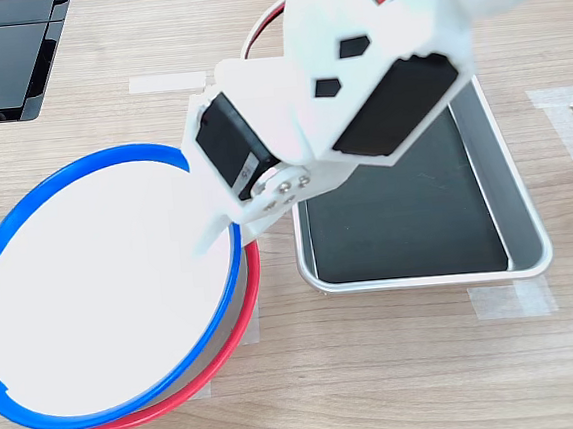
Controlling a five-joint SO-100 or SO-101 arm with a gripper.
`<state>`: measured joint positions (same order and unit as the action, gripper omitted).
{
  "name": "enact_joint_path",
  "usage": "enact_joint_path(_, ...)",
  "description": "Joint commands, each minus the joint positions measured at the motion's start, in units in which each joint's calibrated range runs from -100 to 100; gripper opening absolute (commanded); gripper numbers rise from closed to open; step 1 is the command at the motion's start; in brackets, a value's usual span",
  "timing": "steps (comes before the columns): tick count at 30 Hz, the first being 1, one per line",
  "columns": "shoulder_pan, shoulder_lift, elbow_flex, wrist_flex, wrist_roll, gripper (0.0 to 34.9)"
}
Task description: Lift the stacked dish and set it down on the table.
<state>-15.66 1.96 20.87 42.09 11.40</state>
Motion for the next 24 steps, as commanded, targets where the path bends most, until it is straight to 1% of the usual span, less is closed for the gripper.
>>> enact_joint_path(1,0.84,0.73,-2.98,-3.25,-0.24,14.1)
enact_joint_path(7,1.50,3.45,-4.17,-4.66,0.05,14.4)
enact_joint_path(9,1.59,4.22,-4.80,-4.66,0.15,11.3)
enact_joint_path(11,1.78,4.99,-5.44,-4.66,0.15,10.6)
enact_joint_path(12,1.78,5.25,-5.71,-4.66,0.15,9.3)
enact_joint_path(13,1.88,5.50,-6.08,-4.57,0.20,6.9)
enact_joint_path(14,1.88,5.67,-6.35,-4.49,0.20,5.5)
enact_joint_path(15,1.97,5.76,-6.53,-4.41,0.20,4.9)
enact_joint_path(16,1.97,5.76,-6.62,-4.41,0.24,3.2)
enact_joint_path(17,1.97,5.84,-6.72,-4.32,0.29,0.5)
enact_joint_path(24,1.78,3.11,-6.17,-3.99,-0.83,0.1)
